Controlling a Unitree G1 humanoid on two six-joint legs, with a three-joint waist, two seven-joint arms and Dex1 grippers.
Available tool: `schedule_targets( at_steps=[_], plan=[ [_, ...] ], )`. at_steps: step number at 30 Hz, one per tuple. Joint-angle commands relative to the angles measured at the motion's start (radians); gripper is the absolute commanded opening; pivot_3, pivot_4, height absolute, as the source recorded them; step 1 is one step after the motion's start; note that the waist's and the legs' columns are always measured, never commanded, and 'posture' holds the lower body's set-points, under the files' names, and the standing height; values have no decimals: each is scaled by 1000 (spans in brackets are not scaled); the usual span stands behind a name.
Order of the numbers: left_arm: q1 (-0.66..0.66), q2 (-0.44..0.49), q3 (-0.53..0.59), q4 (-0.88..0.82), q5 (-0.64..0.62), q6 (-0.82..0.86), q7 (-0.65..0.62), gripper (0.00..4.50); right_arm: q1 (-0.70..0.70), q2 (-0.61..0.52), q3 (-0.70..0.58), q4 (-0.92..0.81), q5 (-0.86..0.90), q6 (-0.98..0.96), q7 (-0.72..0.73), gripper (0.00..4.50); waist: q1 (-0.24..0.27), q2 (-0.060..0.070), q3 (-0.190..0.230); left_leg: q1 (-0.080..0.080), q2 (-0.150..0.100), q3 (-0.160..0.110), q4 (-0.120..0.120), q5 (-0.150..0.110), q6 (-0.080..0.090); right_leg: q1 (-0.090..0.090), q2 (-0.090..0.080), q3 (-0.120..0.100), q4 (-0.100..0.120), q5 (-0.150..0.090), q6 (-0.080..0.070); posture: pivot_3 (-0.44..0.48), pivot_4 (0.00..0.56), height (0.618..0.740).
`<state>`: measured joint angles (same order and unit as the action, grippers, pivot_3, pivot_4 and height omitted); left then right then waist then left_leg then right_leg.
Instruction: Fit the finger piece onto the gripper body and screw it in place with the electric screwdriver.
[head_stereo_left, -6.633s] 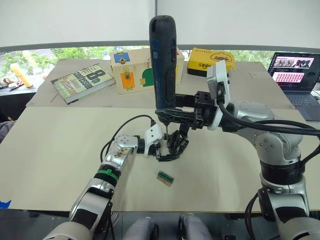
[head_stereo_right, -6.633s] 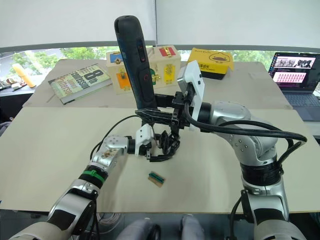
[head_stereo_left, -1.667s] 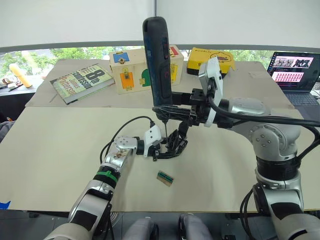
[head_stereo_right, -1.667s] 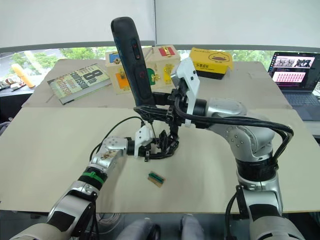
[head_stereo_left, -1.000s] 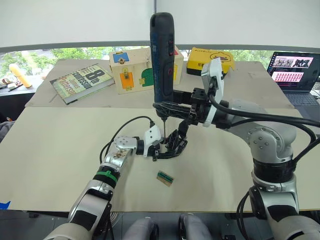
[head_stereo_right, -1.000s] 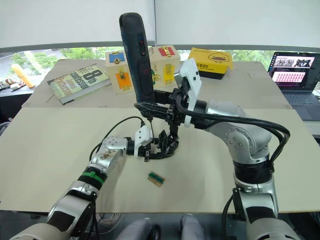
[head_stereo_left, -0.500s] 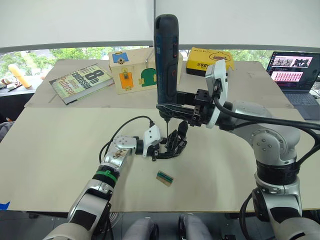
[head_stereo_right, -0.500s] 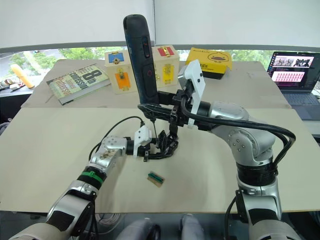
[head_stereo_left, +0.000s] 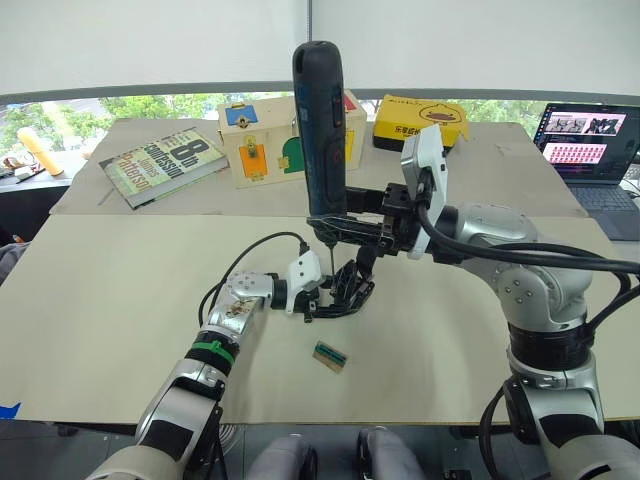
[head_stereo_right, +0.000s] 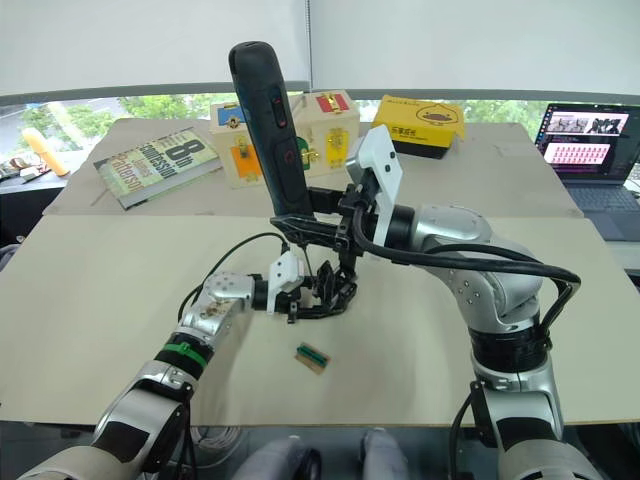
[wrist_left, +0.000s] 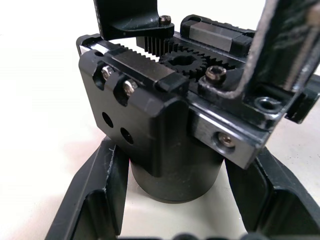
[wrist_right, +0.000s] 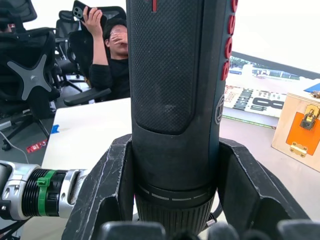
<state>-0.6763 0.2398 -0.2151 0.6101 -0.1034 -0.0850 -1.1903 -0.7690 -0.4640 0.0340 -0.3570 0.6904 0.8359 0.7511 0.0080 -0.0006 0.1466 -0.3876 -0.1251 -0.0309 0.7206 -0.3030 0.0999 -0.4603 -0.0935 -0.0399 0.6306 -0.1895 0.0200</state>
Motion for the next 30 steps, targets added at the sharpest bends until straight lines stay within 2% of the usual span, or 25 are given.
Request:
schedule_targets(
  at_steps=[1,30],
  plan=[
    [-27,-4,7,-23,-14,-17,-4,2279,-28,-2,-16,-25,6,-48,15,1892,0,0,0,0,0,0,0,0,0,0,0,0,0,0,0,0,150,740],
    [-30,-7,10,-22,-16,-18,1,2279,-54,-6,-7,-10,-18,-53,59,1892,0,0,0,0,0,0,0,0,0,0,0,0,0,0,0,0,150,740]
  ],
)
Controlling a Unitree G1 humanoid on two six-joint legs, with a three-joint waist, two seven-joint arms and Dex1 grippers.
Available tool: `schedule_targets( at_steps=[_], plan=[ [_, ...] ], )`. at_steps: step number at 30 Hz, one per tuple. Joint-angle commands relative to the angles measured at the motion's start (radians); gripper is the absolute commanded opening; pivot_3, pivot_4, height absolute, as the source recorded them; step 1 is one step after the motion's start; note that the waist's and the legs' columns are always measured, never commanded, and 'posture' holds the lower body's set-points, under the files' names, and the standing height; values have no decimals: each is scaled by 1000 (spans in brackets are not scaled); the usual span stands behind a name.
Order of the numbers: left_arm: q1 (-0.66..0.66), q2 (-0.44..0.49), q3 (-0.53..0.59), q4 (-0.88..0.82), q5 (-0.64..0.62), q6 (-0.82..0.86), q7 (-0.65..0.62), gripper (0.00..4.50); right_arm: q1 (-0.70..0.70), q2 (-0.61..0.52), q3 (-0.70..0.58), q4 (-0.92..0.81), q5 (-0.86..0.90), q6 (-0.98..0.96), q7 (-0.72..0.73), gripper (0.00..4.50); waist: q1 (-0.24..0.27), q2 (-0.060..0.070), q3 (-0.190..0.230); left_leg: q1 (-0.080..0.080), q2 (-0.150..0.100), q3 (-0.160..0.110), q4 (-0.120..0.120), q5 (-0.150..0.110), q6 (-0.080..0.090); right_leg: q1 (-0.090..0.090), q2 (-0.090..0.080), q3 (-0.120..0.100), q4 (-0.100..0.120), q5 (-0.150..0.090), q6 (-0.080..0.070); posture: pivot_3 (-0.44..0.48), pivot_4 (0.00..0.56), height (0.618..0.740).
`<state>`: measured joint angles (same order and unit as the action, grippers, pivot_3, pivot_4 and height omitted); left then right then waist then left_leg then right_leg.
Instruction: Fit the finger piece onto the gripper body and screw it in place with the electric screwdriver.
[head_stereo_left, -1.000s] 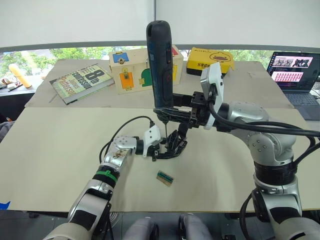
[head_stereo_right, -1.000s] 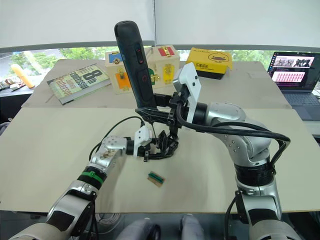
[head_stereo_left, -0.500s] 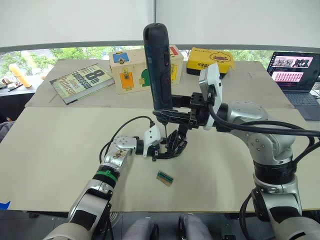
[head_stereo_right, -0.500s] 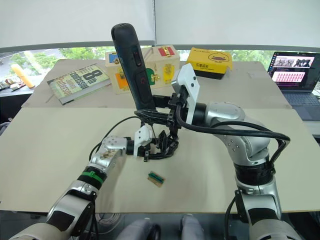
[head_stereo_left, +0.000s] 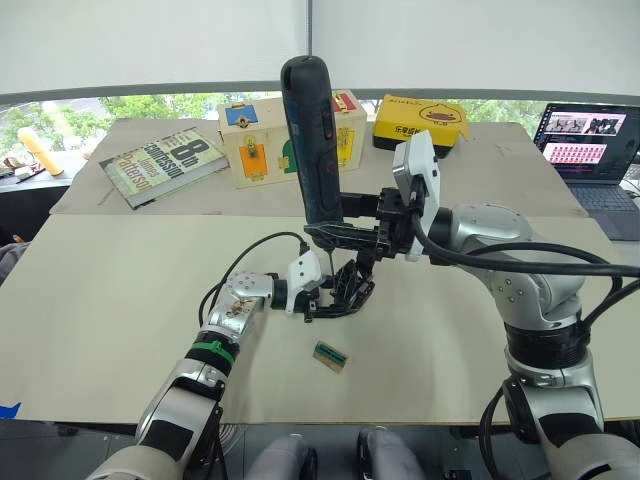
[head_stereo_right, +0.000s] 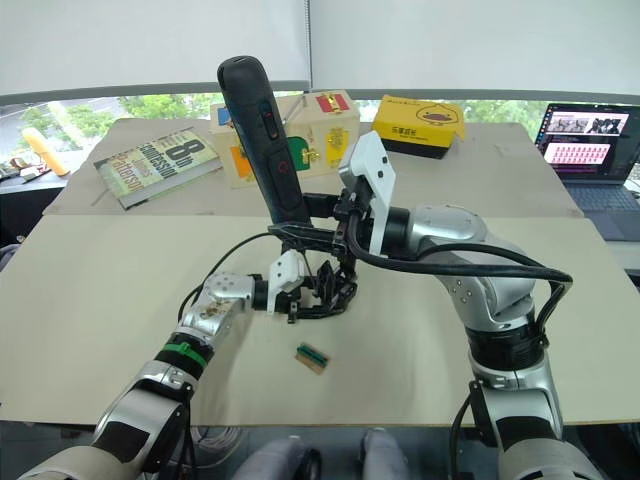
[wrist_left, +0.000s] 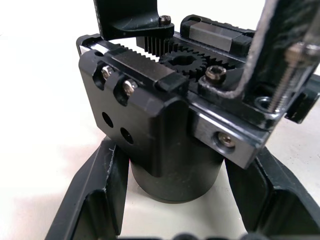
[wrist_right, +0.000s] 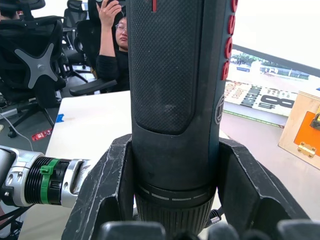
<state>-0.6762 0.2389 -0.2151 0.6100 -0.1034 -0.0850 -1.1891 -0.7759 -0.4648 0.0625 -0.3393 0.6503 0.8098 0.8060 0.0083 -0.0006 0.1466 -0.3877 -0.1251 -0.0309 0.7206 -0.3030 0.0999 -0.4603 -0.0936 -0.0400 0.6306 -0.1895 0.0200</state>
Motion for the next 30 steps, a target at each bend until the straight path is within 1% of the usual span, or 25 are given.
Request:
schedule_targets(
  at_steps=[1,15,30],
  plan=[
    [-30,-6,10,-22,-16,-17,0,2279,-52,-6,-36,-30,25,-22,4,1892,0,0,0,0,0,0,0,0,0,0,0,0,0,0,0,0,150,740],
    [-36,-12,11,-13,-16,-18,2,2279,-75,-44,-22,-30,30,-1,32,1892,1,0,0,0,0,0,0,0,0,0,0,0,0,0,0,0,150,740],
    [-41,-11,14,-11,-17,-14,4,2279,-58,-31,-11,-23,15,-15,30,1892,1,0,0,0,0,0,0,0,0,0,0,0,0,0,0,0,150,740]
  ],
)
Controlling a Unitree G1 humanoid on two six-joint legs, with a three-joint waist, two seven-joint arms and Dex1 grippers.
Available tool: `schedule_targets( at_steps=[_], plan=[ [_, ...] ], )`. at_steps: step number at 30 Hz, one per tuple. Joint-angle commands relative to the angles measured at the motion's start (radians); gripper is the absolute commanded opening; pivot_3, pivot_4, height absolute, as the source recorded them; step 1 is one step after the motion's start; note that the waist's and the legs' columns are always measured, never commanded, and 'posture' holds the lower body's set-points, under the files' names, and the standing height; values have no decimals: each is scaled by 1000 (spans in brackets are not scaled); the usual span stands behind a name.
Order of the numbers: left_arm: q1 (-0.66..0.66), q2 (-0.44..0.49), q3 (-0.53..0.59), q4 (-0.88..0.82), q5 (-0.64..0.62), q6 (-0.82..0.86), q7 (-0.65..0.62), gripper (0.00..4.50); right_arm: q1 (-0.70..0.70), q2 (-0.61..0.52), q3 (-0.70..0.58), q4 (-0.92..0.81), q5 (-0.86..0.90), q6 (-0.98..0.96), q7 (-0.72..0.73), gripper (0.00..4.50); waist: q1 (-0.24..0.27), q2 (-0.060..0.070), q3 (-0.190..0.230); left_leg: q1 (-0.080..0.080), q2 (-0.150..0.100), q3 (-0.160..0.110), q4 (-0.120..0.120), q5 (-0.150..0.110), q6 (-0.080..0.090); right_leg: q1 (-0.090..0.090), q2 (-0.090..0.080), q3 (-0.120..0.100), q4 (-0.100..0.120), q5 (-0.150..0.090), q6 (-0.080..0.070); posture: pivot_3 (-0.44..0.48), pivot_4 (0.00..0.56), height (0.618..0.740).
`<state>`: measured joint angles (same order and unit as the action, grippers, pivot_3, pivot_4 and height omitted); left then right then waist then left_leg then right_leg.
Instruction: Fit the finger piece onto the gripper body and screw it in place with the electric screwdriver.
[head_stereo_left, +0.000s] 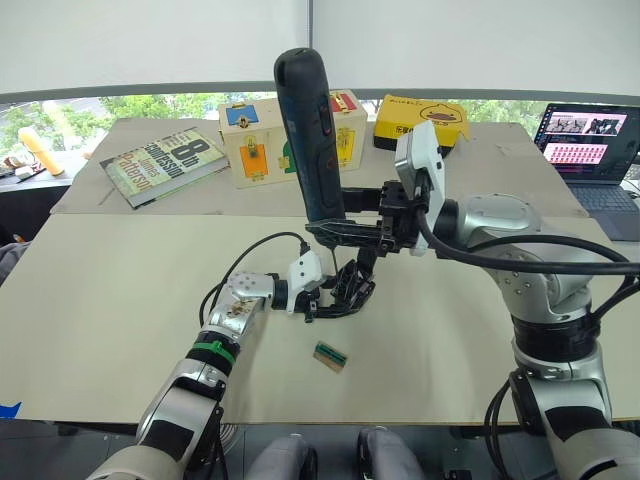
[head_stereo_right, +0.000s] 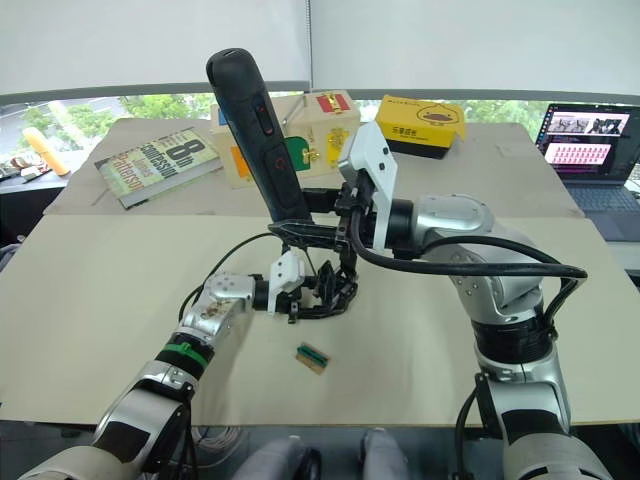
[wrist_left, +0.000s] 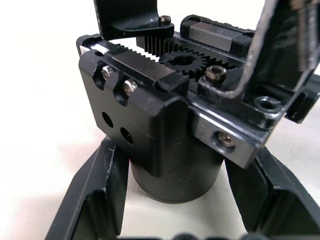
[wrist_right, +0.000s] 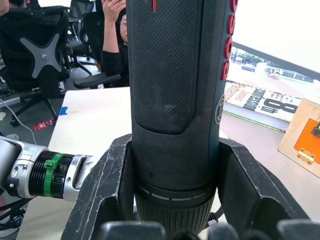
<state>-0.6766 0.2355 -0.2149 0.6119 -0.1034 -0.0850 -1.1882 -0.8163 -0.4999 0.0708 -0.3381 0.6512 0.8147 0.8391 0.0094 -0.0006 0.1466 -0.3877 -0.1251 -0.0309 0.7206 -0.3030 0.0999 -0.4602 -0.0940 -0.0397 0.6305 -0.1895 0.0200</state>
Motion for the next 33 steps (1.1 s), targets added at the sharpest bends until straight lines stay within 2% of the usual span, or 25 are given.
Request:
schedule_targets(
  at_steps=[1,22,33],
  plan=[
    [-41,-8,14,-13,-17,-14,3,2279,-16,5,-19,-23,14,-20,-4,1892,0,0,0,0,0,0,0,0,0,0,0,0,0,0,0,0,150,740],
    [-52,-7,15,-1,-17,-17,2,2279,6,8,-26,-24,20,-18,-22,1892,0,0,0,0,0,0,0,0,0,0,0,0,0,0,0,0,150,740],
    [-53,-8,16,1,-16,-19,3,2279,-5,41,-65,-44,83,32,-94,1892,0,0,0,0,0,0,0,0,0,0,0,0,0,0,0,0,150,740]
  ],
)
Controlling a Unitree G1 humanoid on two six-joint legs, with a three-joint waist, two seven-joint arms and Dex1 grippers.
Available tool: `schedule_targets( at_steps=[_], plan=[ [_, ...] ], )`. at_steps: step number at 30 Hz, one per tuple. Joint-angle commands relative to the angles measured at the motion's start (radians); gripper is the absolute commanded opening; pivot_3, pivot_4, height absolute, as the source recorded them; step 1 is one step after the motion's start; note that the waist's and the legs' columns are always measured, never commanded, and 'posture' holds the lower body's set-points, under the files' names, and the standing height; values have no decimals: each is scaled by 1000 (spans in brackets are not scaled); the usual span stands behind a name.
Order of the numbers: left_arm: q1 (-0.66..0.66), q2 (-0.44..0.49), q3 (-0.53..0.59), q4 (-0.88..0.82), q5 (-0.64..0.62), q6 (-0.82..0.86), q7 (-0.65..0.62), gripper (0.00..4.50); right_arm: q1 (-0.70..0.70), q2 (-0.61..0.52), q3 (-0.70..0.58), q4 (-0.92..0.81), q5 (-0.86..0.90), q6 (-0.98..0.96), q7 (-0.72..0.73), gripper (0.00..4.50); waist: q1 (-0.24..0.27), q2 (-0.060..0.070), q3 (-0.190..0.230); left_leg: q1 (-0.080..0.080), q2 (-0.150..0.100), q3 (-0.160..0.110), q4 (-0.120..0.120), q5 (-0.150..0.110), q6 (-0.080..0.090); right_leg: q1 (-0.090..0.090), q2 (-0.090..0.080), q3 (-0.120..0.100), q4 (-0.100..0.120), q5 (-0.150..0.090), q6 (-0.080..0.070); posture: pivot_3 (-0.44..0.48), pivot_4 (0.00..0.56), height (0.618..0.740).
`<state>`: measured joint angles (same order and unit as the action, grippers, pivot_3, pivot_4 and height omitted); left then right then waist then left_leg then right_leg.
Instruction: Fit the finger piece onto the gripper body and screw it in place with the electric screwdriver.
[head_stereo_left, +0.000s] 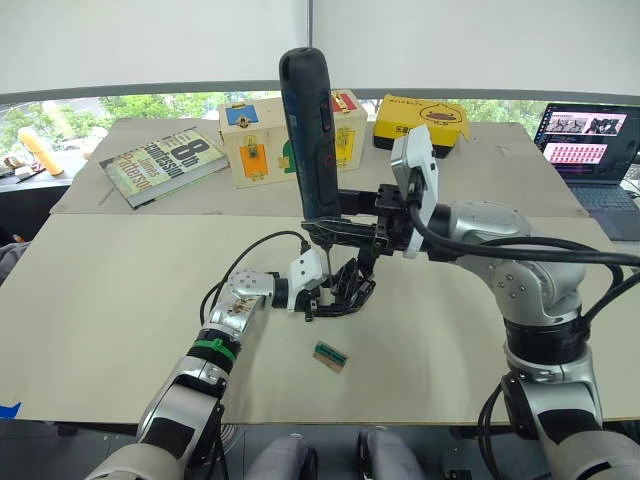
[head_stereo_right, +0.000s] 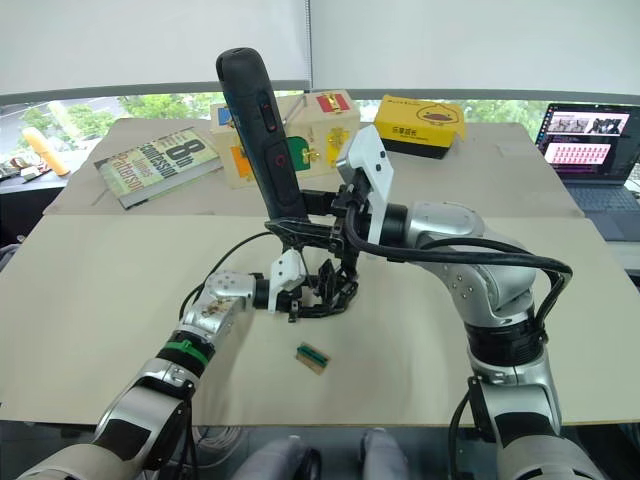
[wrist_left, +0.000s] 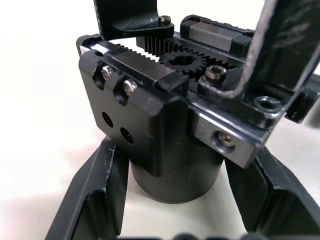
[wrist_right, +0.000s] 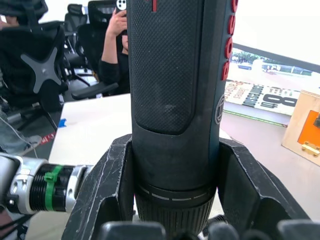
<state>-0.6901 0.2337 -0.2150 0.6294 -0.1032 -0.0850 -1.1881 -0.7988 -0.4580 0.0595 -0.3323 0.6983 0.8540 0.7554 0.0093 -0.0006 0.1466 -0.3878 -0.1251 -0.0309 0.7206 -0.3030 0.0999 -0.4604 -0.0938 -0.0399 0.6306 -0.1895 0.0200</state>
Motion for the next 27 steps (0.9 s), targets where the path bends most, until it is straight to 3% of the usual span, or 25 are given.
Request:
schedule_targets(
  at_steps=[1,27],
  plan=[
    [-40,-6,16,-16,-17,-19,2,2279,-21,-5,-52,-51,36,-9,-12,1892,0,0,0,0,0,0,0,0,0,0,0,0,0,0,0,0,150,740],
    [-41,-7,16,-14,-18,-21,1,2279,-39,-27,-24,-18,-9,-54,37,1892,0,0,0,0,0,0,0,0,0,0,0,0,0,0,0,0,150,740]
  ],
)
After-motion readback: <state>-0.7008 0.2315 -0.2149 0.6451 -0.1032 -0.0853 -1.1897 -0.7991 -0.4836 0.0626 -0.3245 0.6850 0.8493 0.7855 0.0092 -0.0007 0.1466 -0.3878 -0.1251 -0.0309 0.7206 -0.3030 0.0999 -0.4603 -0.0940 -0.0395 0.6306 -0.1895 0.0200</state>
